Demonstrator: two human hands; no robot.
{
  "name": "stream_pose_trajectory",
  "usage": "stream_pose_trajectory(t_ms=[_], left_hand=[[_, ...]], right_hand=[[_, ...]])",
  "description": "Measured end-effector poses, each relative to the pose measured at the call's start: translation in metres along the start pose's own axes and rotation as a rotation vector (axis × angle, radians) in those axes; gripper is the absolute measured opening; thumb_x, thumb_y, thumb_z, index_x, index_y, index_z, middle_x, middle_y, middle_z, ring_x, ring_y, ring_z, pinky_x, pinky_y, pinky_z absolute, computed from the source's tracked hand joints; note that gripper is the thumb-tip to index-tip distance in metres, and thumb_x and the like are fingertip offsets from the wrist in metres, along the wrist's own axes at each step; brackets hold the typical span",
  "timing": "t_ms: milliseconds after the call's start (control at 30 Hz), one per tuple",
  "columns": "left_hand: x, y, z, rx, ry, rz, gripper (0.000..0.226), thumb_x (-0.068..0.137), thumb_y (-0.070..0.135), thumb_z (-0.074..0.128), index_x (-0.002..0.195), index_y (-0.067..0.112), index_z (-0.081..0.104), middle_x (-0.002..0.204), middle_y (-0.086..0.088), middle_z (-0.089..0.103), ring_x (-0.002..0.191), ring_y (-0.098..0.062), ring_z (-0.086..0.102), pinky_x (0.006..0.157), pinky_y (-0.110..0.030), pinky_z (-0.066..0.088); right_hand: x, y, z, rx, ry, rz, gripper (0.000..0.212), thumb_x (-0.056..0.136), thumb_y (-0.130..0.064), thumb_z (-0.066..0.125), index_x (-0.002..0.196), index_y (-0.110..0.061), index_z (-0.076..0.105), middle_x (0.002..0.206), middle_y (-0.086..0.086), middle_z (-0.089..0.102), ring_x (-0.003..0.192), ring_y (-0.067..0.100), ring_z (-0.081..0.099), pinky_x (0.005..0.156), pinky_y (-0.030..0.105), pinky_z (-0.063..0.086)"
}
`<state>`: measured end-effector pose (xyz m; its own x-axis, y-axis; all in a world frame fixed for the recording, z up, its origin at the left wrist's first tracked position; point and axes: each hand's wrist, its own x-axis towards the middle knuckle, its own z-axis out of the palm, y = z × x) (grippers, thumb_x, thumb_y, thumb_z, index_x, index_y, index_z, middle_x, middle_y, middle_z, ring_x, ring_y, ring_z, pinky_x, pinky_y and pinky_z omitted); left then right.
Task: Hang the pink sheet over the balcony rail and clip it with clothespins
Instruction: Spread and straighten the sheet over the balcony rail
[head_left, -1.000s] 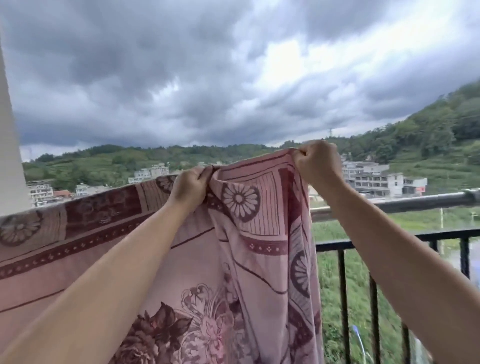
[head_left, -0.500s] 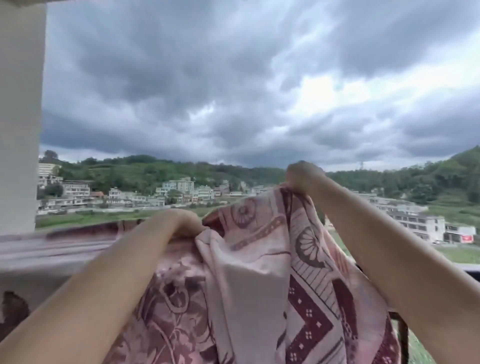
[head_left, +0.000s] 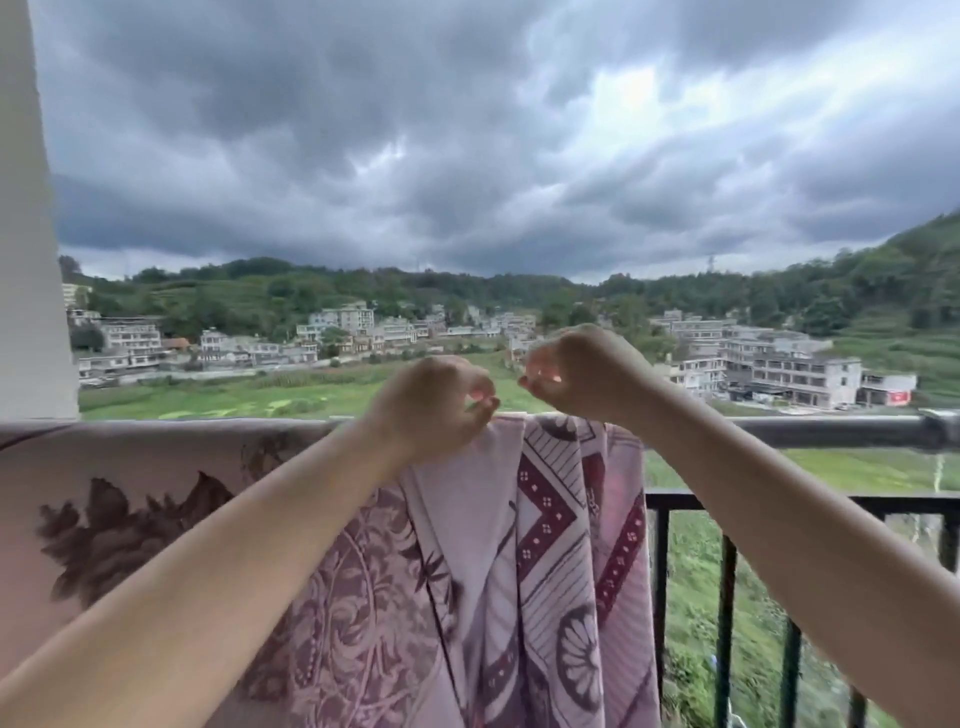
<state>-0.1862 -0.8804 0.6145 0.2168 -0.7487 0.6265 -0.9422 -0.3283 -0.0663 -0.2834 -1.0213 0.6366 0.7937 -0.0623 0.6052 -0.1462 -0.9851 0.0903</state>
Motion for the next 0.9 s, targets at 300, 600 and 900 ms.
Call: stream_pose_trajectory(t_ms=[300, 600, 900], left_hand=[[-0.043, 0.053, 0.023, 0.229, 0.1, -0.26, 0.038, 0.084, 0.039, 0.055, 0.112, 0.014, 0.059, 0.126, -0.003, 0.047, 0.12, -0.024, 0.035, 0.103, -0.041, 0.026], [-0.037, 0.066, 0.02, 0.205, 0.213, -0.331, 0.036, 0.091, 0.004, 0.027, 0.086, 0.003, 0.063, 0.093, -0.009, 0.065, 0.095, -0.026, 0.053, 0.094, -0.036, 0.035], [0.016, 0.089, 0.046, 0.019, 0.366, -0.34, 0.021, 0.093, 0.01, 0.04, 0.102, 0.002, 0.057, 0.1, -0.021, 0.063, 0.084, -0.037, 0.062, 0.062, -0.037, 0.042]], right_hand=[[-0.122, -0.01, 0.03, -0.148, 0.267, 0.475, 0.051, 0.07, -0.057, 0.062, 0.076, -0.006, 0.067, 0.088, 0.009, 0.067, 0.089, 0.024, 0.054, 0.074, 0.034, 0.024], [-0.109, -0.015, 0.037, 0.372, 0.327, 0.655, 0.028, 0.081, -0.008, 0.048, 0.055, -0.014, 0.056, 0.061, -0.001, 0.051, 0.073, 0.02, 0.048, 0.071, 0.031, 0.019], [-0.087, 0.127, -0.043, 0.279, 0.462, 0.651, 0.034, 0.086, 0.001, 0.043, 0.055, -0.011, 0.036, 0.059, 0.003, 0.039, 0.073, 0.021, 0.04, 0.046, 0.024, 0.023]])
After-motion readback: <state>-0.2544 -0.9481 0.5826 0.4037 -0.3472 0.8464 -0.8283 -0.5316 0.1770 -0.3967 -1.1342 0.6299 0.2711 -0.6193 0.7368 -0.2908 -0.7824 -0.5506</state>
